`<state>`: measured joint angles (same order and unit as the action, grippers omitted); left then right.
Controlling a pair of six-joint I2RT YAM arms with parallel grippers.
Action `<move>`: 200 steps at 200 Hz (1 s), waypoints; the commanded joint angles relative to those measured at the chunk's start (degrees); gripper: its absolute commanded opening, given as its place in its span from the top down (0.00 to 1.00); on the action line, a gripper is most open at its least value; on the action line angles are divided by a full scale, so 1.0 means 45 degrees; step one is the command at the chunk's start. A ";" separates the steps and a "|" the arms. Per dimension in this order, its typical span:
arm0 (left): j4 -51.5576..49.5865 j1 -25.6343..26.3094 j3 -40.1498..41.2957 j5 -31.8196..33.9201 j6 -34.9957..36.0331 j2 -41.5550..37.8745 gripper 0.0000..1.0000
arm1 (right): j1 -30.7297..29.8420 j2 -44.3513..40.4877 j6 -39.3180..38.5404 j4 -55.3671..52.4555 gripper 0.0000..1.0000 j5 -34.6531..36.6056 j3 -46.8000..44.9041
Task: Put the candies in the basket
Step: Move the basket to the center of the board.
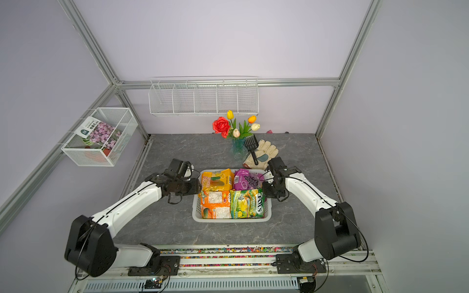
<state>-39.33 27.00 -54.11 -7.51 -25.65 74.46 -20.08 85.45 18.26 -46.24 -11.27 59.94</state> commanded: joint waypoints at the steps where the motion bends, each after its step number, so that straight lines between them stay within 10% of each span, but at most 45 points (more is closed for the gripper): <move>1: -0.0889 0.0034 0.0475 0.1218 -0.0773 -0.1828 0.44 | -0.1212 0.0649 -0.1983 -0.0232 0.83 -0.1477 0.0275; 47: -0.0945 -0.0663 0.1160 0.4277 -0.1163 -0.5119 0.37 | -0.1589 0.1231 -0.1211 -0.0656 0.80 -0.0983 0.0938; 112: 0.1120 -0.2247 0.0655 0.7596 -0.0986 -0.4038 0.21 | -0.1512 -0.1981 -0.0125 0.0461 0.47 0.0534 -0.0244; 144: 0.4794 -0.2275 0.1555 0.5553 0.1167 -0.3210 0.12 | -0.0935 -0.4378 -0.0264 0.2169 0.33 0.3117 -0.0277; 163: 0.5835 -0.2290 0.1781 0.5982 0.2487 -0.2794 0.11 | -0.0530 -0.5746 -0.0796 0.4095 0.02 0.5585 -0.1207; 200: 0.9765 -0.2333 0.3884 0.5653 0.4824 -0.2780 0.00 | 0.1492 -0.7656 -0.1534 0.8445 0.01 0.8804 -0.4695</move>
<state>-8.84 16.88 -41.15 17.61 -12.29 61.93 -18.46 53.30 14.92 -22.59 15.77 47.88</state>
